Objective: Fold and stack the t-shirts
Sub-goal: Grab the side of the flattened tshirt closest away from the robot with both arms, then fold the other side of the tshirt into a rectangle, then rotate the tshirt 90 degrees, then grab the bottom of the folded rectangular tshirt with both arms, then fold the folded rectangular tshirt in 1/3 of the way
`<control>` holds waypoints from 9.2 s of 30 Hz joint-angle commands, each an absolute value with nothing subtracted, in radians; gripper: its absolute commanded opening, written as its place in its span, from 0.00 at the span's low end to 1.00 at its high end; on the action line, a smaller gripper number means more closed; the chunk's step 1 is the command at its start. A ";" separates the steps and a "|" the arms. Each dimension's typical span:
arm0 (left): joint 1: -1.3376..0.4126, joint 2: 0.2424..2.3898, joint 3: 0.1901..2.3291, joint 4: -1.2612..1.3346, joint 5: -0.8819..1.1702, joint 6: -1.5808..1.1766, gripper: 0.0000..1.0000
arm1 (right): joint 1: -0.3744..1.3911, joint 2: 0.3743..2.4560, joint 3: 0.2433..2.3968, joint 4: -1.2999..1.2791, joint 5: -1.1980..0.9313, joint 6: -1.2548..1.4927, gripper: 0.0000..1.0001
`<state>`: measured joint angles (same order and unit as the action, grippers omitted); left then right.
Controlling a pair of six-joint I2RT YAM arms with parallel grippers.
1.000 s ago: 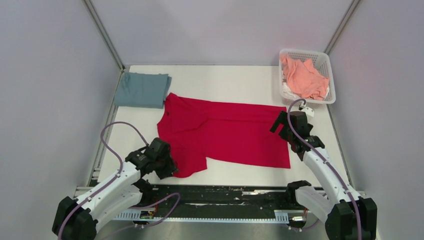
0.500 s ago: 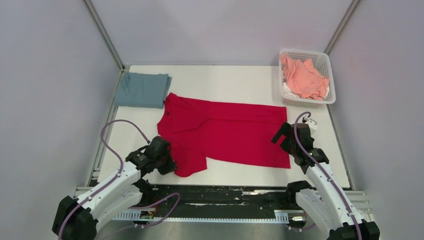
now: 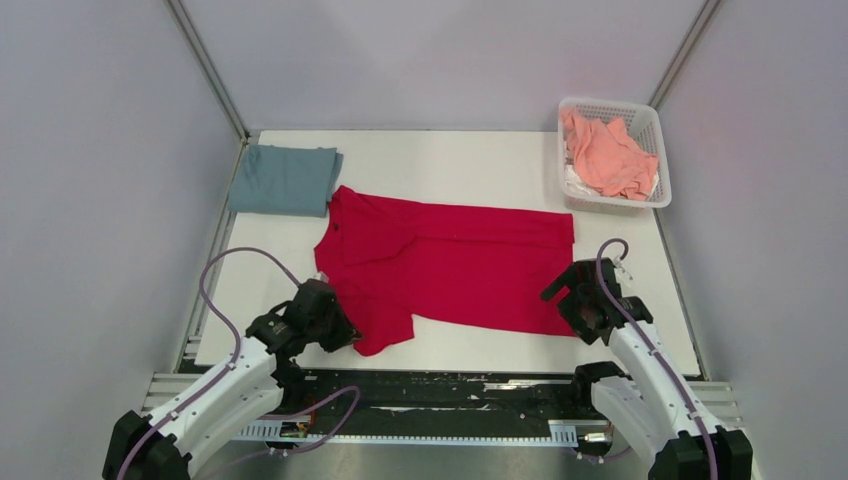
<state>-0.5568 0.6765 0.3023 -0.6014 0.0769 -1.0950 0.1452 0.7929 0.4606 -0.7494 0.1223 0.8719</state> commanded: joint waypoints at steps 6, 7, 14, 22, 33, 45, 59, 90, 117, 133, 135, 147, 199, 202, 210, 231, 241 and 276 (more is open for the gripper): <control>-0.561 0.651 0.297 -0.554 0.063 -1.080 0.00 | 0.136 0.823 0.390 -0.785 0.144 1.044 0.99; -0.561 0.651 0.299 -0.559 0.061 -1.078 0.00 | 0.135 0.837 0.389 -0.777 0.159 1.036 0.97; -0.561 0.644 0.322 -0.579 0.069 -1.054 0.00 | 0.134 0.838 0.356 -0.706 0.190 0.989 0.66; -0.562 0.639 0.349 -0.581 0.100 -1.045 0.00 | 0.135 0.720 0.340 -0.708 0.192 0.958 0.31; -0.562 0.613 0.385 -0.474 0.196 -0.998 0.00 | 0.134 0.771 0.448 -0.693 0.145 0.852 0.00; -0.510 0.882 0.650 -0.500 0.006 -0.959 0.00 | 0.134 0.974 0.572 -0.539 0.080 0.753 0.00; -0.259 1.213 0.855 -0.387 0.058 -0.860 0.00 | 0.114 1.157 0.715 -0.448 0.235 0.714 0.00; -0.175 1.722 1.280 -0.340 0.080 -0.648 0.01 | 0.066 1.301 0.763 -0.320 0.290 0.755 0.01; -0.201 1.821 1.200 -0.282 0.335 -0.764 1.00 | 0.166 1.546 0.938 -0.085 -0.111 0.409 1.00; -0.203 2.443 1.961 -0.656 0.473 -0.753 1.00 | 0.200 1.571 0.745 -0.278 -0.277 0.573 1.00; -0.202 2.557 2.166 -0.737 0.517 -0.736 1.00 | 0.239 1.466 0.642 -0.303 -0.352 0.583 1.00; -0.179 2.828 2.473 -0.383 0.796 -0.949 1.00 | 0.828 1.528 0.625 -0.132 -0.662 0.567 1.00; -0.930 1.168 0.521 -0.305 0.026 -1.199 0.81 | 0.766 0.863 0.426 -0.462 -0.056 0.713 0.72; -0.939 1.248 0.532 -0.299 0.042 -1.206 0.70 | 0.766 0.898 0.415 -0.420 -0.076 0.714 0.68; -0.972 1.303 0.523 -0.293 0.071 -1.247 0.38 | 0.765 1.001 0.410 -0.377 -0.107 0.683 0.61; -1.038 1.171 0.535 -0.393 0.057 -1.241 0.00 | 0.767 0.752 0.335 -0.433 -0.407 0.697 0.00; -0.897 1.176 0.702 -0.452 -0.039 -1.117 0.00 | 0.761 0.860 0.553 -0.417 -0.091 0.630 0.00; -0.318 1.833 1.324 -0.414 0.210 -0.764 0.04 | 0.427 1.739 1.206 -0.104 -0.161 0.495 0.00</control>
